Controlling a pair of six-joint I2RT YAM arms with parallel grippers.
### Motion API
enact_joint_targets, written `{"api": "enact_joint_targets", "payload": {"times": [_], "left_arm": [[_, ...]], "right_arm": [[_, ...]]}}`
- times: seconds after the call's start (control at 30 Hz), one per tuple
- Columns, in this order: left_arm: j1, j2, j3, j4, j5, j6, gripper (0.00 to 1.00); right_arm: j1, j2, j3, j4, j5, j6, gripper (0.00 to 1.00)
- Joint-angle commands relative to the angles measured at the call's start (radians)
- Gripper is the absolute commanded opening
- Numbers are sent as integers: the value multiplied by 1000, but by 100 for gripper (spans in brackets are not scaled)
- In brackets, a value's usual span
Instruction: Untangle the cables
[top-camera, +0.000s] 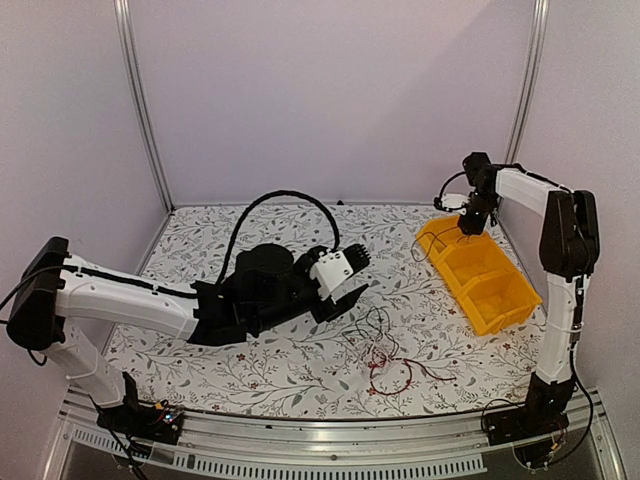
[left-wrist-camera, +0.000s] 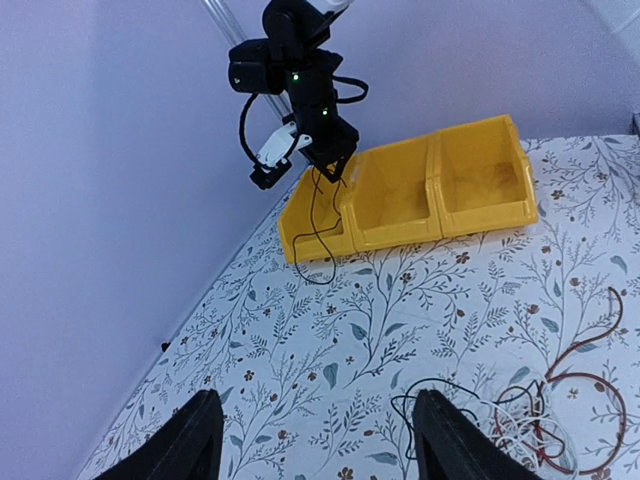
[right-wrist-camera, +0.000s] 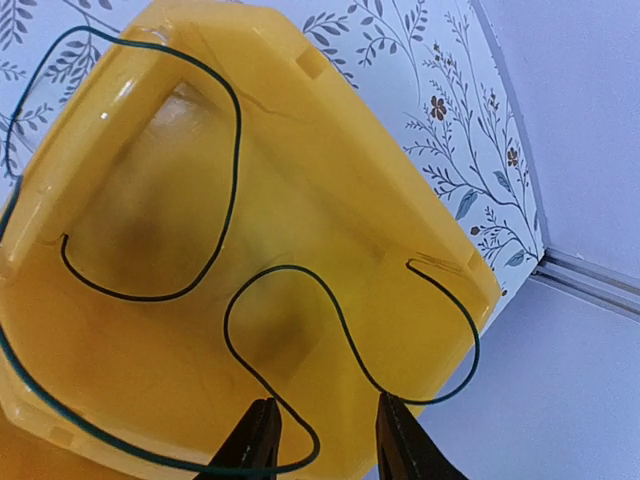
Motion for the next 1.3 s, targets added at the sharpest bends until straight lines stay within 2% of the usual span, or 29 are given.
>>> {"api": "enact_joint_targets", "payload": {"times": [0.0, 0.1, 0.27, 0.43, 0.63, 0.83, 1.27], "left_arm": [[-20, 5, 24, 4, -7, 10, 67], [-22, 6, 24, 4, -9, 14, 67], [-24, 14, 25, 8, -29, -9, 69], [-11, 42, 49, -17, -68, -108, 75], [13, 45, 83, -64, -49, -169, 74], [15, 39, 79, -62, -46, -160, 74], [9, 35, 80, -68, -28, -153, 73]], "right_arm": [[76, -143, -72, -42, 73, 26, 43], [117, -154, -107, -17, 153, 37, 45], [168, -144, -92, -18, 154, 127, 46], [185, -165, -114, 8, 52, 200, 46], [248, -133, -192, 51, -85, 230, 36], [285, -30, -189, 90, -42, 251, 33], [292, 75, -174, 103, 85, 167, 38]]}}
